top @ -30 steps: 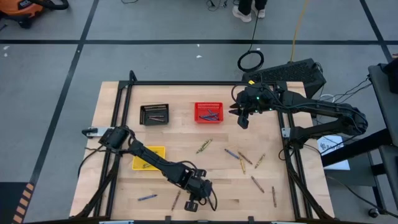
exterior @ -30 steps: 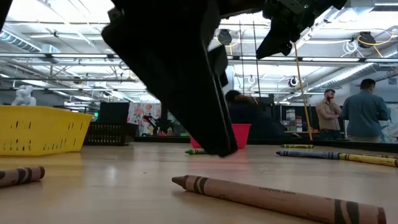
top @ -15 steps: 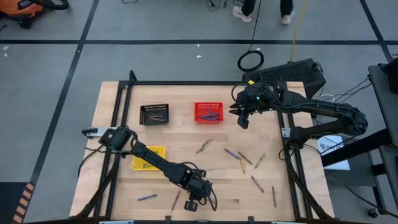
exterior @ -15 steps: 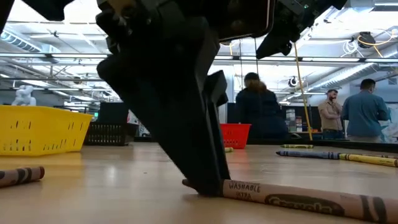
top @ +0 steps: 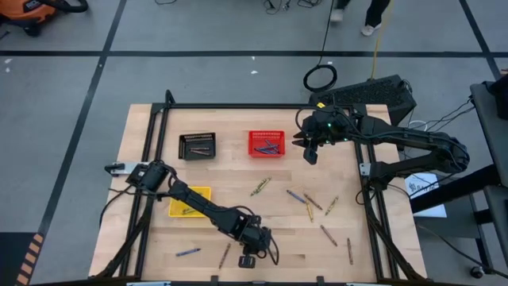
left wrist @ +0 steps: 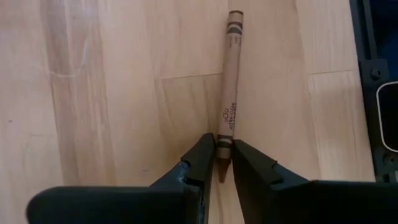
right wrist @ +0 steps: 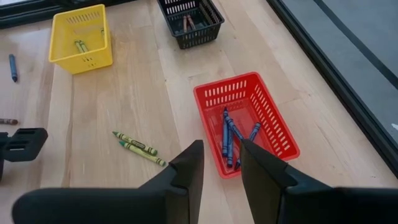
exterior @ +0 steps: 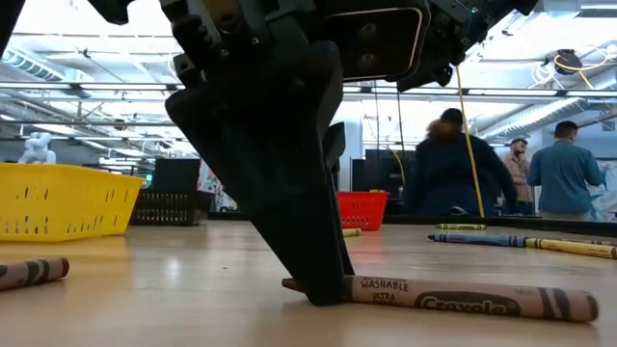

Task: Sort crayons
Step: Put the brown crayon into the black bin

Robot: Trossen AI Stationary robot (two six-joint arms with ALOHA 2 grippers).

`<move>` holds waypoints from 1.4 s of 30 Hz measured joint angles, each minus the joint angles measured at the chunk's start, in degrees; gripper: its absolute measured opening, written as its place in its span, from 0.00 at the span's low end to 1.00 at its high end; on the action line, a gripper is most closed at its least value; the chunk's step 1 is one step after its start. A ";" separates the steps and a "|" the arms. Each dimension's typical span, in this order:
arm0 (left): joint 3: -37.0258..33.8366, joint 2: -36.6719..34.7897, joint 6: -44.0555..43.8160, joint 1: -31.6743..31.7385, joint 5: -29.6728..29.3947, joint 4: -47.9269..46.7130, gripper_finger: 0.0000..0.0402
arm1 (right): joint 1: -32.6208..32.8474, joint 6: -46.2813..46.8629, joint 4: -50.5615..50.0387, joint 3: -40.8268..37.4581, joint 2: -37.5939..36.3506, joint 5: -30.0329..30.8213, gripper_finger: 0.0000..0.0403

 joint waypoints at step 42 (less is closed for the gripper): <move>10.80 -6.19 1.80 2.32 -4.37 -21.49 0.00 | 0.00 -1.07 -9.59 0.02 -14.05 -0.41 0.23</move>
